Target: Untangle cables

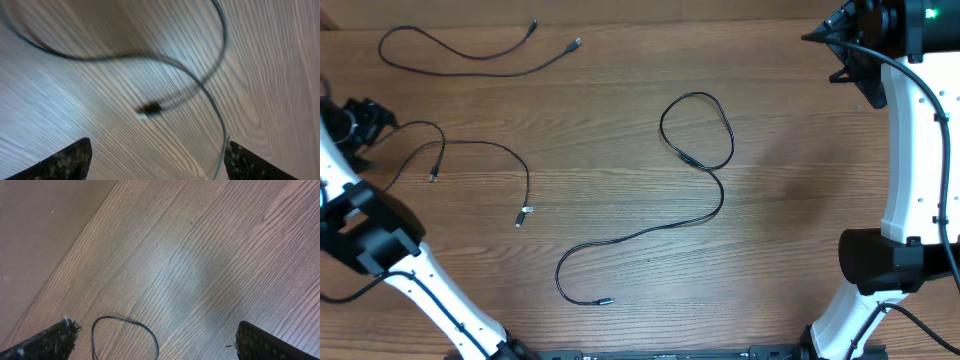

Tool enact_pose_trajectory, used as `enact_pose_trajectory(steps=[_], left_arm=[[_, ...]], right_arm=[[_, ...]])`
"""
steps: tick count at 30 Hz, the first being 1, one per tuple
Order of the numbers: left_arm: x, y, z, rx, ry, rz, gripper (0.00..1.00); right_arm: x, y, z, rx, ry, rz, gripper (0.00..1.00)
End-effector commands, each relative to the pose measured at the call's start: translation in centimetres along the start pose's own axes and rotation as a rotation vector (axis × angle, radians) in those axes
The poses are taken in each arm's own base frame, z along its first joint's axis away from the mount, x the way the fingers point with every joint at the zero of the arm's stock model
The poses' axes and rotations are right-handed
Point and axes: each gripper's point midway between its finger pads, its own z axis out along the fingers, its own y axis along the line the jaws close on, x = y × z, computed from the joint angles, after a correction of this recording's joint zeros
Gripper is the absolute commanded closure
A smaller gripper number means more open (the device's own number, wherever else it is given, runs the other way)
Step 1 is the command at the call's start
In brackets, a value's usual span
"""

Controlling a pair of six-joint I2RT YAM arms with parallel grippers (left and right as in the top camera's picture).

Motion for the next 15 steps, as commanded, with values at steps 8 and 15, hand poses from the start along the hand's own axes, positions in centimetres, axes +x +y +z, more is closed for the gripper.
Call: enact_pose_trajectory(steps=[8, 15], left_arm=[[11.0, -8.7, 6.4, -0.105, 0.214, 0.364, 0.13], [15.4, -11.4, 4.2, -0.112, 0.231, 0.492, 0.08]], right_arm=[[-0.5, -0.1, -0.2, 0.000, -0.019, 0.002, 0.00], [-0.5, -0.1, -0.2, 0.000, -0.019, 0.002, 0.00]])
